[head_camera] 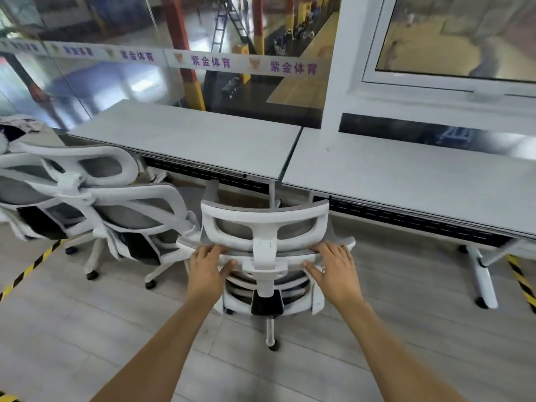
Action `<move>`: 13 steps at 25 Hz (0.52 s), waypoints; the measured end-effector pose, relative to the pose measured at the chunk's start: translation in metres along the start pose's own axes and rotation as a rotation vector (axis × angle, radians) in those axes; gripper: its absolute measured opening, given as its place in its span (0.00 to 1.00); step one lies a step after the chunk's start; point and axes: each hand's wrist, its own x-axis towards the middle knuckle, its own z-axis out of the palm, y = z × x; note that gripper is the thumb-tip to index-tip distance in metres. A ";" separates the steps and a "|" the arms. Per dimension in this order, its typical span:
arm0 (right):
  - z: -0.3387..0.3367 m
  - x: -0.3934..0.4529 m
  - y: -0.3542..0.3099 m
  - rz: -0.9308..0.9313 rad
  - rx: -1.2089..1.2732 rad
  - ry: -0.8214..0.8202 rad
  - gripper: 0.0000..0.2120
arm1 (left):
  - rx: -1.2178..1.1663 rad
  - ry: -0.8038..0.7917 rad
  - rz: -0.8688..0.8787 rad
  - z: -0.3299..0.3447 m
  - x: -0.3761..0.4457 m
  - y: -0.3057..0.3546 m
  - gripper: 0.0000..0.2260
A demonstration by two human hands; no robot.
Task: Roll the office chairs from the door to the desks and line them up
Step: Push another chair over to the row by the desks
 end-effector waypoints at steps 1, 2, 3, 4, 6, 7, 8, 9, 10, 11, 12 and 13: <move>-0.001 0.000 -0.002 0.022 -0.010 0.004 0.17 | 0.000 0.007 -0.005 0.001 0.000 0.004 0.15; -0.001 -0.001 -0.004 0.048 -0.011 0.010 0.17 | -0.002 0.007 -0.011 0.001 0.000 0.007 0.15; 0.000 -0.002 -0.007 0.075 -0.008 0.014 0.18 | -0.002 0.004 -0.005 0.001 -0.002 0.010 0.15; 0.002 -0.005 -0.009 0.100 -0.010 0.012 0.20 | 0.008 -0.001 0.010 -0.001 -0.004 0.013 0.15; 0.003 -0.009 -0.014 0.140 -0.020 -0.011 0.23 | 0.069 -0.014 0.052 -0.003 -0.010 0.016 0.16; 0.002 -0.012 -0.016 0.156 -0.023 -0.025 0.24 | 0.113 -0.016 0.087 -0.003 -0.015 0.018 0.17; -0.001 -0.014 -0.017 0.169 -0.020 -0.039 0.24 | 0.145 -0.013 0.123 -0.003 -0.022 0.021 0.17; -0.005 -0.017 -0.019 0.178 -0.010 -0.054 0.24 | 0.150 -0.009 0.146 -0.002 -0.029 0.026 0.17; -0.011 -0.021 -0.020 0.182 0.001 -0.060 0.23 | 0.141 -0.001 0.159 -0.001 -0.038 0.033 0.16; -0.018 -0.026 -0.020 0.186 0.017 -0.050 0.21 | 0.129 0.005 0.180 0.000 -0.046 0.042 0.14; -0.026 -0.032 -0.019 0.190 0.030 -0.026 0.19 | 0.119 0.008 0.220 0.003 -0.054 0.052 0.13; -0.034 -0.039 -0.017 0.194 0.037 0.001 0.18 | 0.112 0.005 0.271 0.007 -0.062 0.064 0.12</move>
